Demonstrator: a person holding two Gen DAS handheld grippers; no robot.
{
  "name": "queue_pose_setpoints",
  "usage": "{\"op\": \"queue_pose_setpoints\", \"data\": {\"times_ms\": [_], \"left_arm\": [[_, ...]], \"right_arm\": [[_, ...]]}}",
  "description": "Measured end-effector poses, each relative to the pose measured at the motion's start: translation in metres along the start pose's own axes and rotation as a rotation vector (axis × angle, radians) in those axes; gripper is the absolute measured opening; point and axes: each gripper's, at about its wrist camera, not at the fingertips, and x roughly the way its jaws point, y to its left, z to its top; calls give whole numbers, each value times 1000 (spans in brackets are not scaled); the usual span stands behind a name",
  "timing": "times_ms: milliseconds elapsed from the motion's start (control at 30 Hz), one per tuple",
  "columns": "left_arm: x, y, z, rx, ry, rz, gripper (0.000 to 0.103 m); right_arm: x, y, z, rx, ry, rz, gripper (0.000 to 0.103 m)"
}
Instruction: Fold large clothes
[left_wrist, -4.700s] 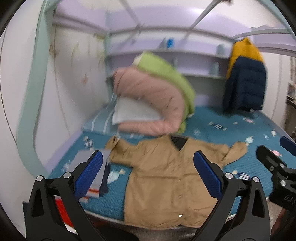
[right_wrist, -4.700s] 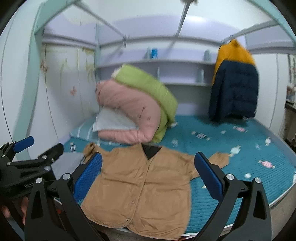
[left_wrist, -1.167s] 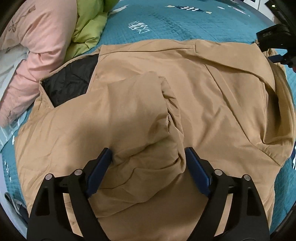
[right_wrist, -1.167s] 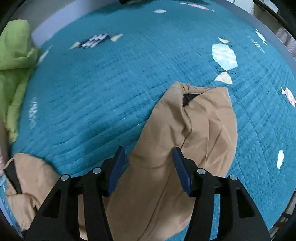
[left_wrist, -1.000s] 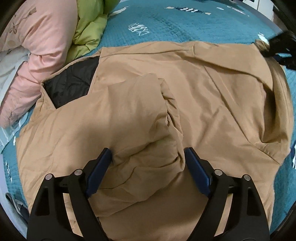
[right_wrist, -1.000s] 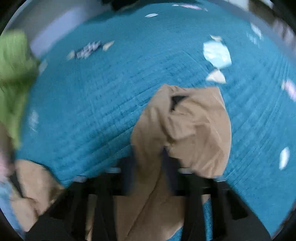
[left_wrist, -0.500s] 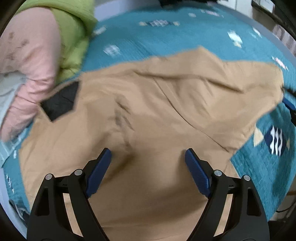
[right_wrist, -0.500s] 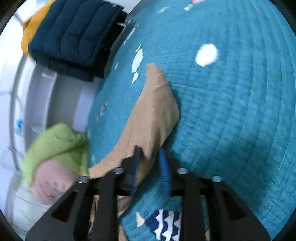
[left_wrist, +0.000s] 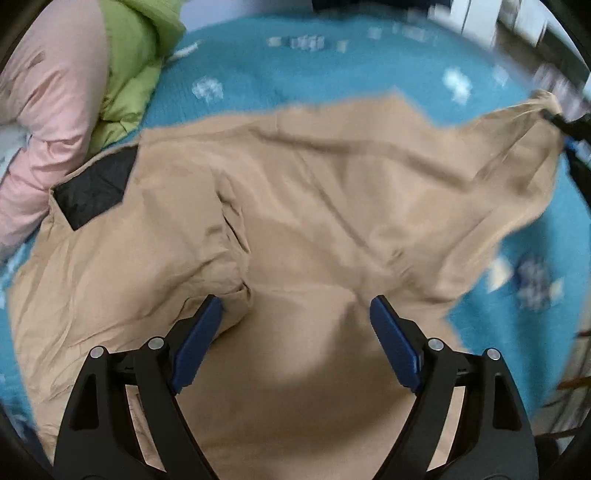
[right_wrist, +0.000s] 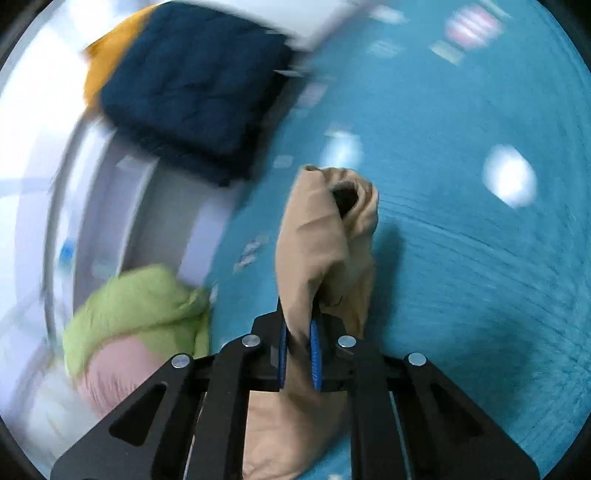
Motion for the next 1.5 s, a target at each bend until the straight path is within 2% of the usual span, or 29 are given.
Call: {"op": "queue_pose_setpoints", "data": {"times_ms": [67,133,300,467,567,667,733,800,833,900,967,1000,1100,1133,1200,1267,1300,1333,1367,1433,1500], "left_arm": [[-28,20,2,-63,-69,-52,83],[-51,42,3,-111,-116,-69,83],[-104,116,-15,-210,-173,72,83],[-140,193,-63,-349,-178,202,83],[-149,234,-96,-418,-162,252,83],[-150,268,-124,-493,-127,262,83],[-151,281,-138,-524,-119,264,83],[-150,289,-146,-539,-107,261,83],[-149,292,-147,-544,-105,258,83],[-150,293,-146,-552,-111,243,83],[-152,289,-142,-541,-132,226,83],[-153,285,-137,-527,-145,220,83],[-149,270,-121,-488,-161,194,83],[-146,263,-115,-473,-162,174,83],[-138,250,-103,-432,-153,148,83],[-127,234,-90,-371,-137,119,83],[-116,226,-84,-338,-113,96,83],[-102,222,-78,-314,-74,95,83],[-85,220,-75,-304,-24,111,83],[-55,224,-74,-310,77,145,83],[-23,235,-79,-360,162,165,84]], "right_arm": [[-1,59,-11,-154,12,65,10],[4,105,-25,-226,39,134,10],[27,206,-105,-359,154,297,10],[75,277,-228,-509,352,372,10],[109,291,-306,-564,506,368,10],[141,286,-369,-599,643,322,12],[156,281,-393,-621,722,287,13],[173,267,-420,-638,810,216,19],[180,261,-427,-636,849,190,26],[175,261,-428,-630,870,198,31],[152,266,-416,-660,835,210,59],[141,272,-408,-696,802,202,61],[103,285,-373,-850,674,153,61],[92,286,-360,-875,630,162,61],[88,280,-334,-880,576,120,61],[97,258,-305,-813,572,51,60],[104,239,-287,-763,560,-4,55],[111,217,-270,-709,564,-63,44],[117,197,-256,-647,574,-102,40],[131,164,-242,-574,608,-179,40],[150,140,-242,-540,671,-220,38]]}}
